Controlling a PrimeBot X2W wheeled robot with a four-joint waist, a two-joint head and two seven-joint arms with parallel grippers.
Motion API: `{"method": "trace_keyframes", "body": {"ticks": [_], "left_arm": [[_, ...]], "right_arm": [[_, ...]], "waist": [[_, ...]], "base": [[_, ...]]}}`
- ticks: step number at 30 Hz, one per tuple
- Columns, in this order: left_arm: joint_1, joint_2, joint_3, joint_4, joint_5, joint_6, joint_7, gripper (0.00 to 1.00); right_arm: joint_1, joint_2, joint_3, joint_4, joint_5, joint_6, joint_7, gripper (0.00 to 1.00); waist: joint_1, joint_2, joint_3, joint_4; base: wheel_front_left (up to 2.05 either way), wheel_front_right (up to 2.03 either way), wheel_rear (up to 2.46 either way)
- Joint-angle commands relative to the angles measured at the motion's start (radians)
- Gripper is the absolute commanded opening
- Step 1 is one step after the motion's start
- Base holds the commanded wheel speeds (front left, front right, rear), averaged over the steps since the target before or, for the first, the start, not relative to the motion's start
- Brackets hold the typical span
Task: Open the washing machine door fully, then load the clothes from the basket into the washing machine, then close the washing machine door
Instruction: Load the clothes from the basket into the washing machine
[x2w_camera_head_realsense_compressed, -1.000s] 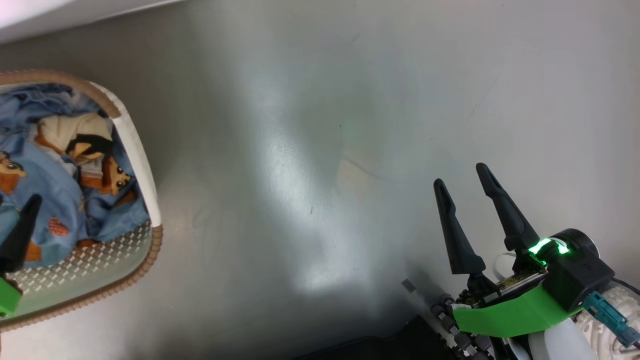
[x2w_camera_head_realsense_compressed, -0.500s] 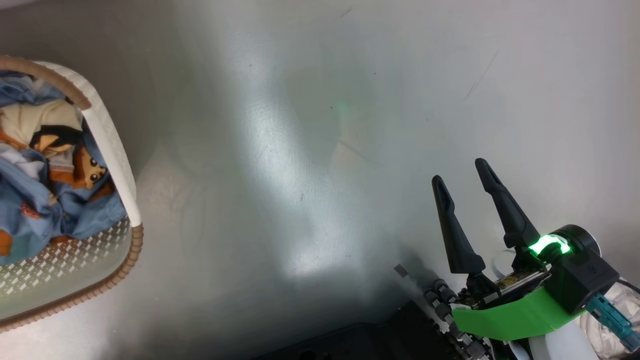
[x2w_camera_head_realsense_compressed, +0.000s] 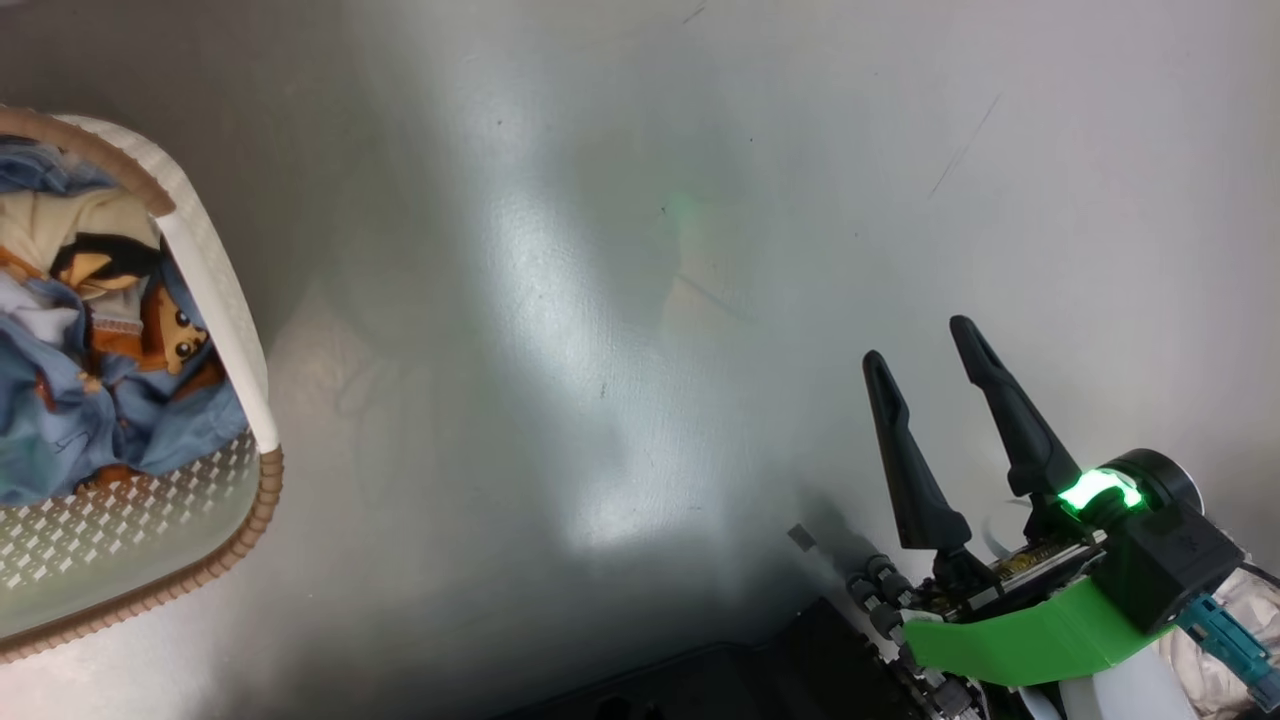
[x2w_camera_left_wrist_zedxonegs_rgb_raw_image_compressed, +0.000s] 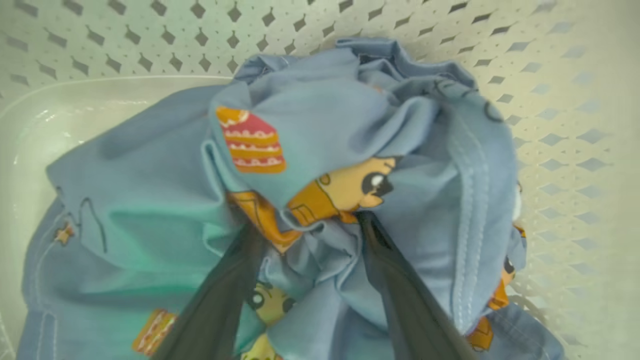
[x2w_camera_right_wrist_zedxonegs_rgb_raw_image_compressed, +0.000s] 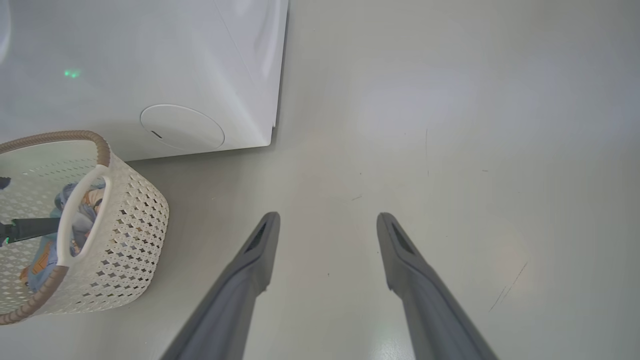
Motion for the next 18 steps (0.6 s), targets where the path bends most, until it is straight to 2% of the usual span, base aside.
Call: {"method": "trace_keyframes", "body": {"ticks": [1,2,13,16,18], "left_arm": [[0.001,0.043,0.020,-0.005,-0.012,0.005,-0.001,0.40],[-0.001,0.042,0.014,-0.011,-0.015,0.005,0.004,0.00],[0.017,0.000,0.013,-0.066,0.005,0.005,-0.027,0.00],[0.029,-0.015,0.038,-0.076,0.018,0.005,-0.029,0.00],[0.065,-0.043,0.108,-0.090,0.059,0.005,-0.030,0.00]], "right_arm": [[0.052,-0.006,0.021,-0.022,0.013,0.006,-0.005,1.00],[0.050,-0.006,0.019,-0.022,0.013,0.006,-0.005,1.00],[0.015,-0.006,-0.019,-0.014,0.003,0.006,-0.005,1.00],[0.010,-0.006,-0.026,-0.011,-0.002,0.006,-0.005,1.00],[0.004,-0.006,-0.035,-0.005,-0.010,0.006,-0.005,1.00]], "waist": [[0.0000,0.0000,-0.003,0.000],[0.0000,0.0000,-0.004,0.000],[0.0000,0.0000,-0.091,0.038],[0.0000,0.0000,-0.116,0.050],[0.0000,0.0000,-0.156,0.067]], "base": [[0.00,0.00,0.00],[0.00,0.00,0.00],[0.00,0.00,0.00],[0.00,0.00,0.00],[0.00,0.00,0.00]]}}
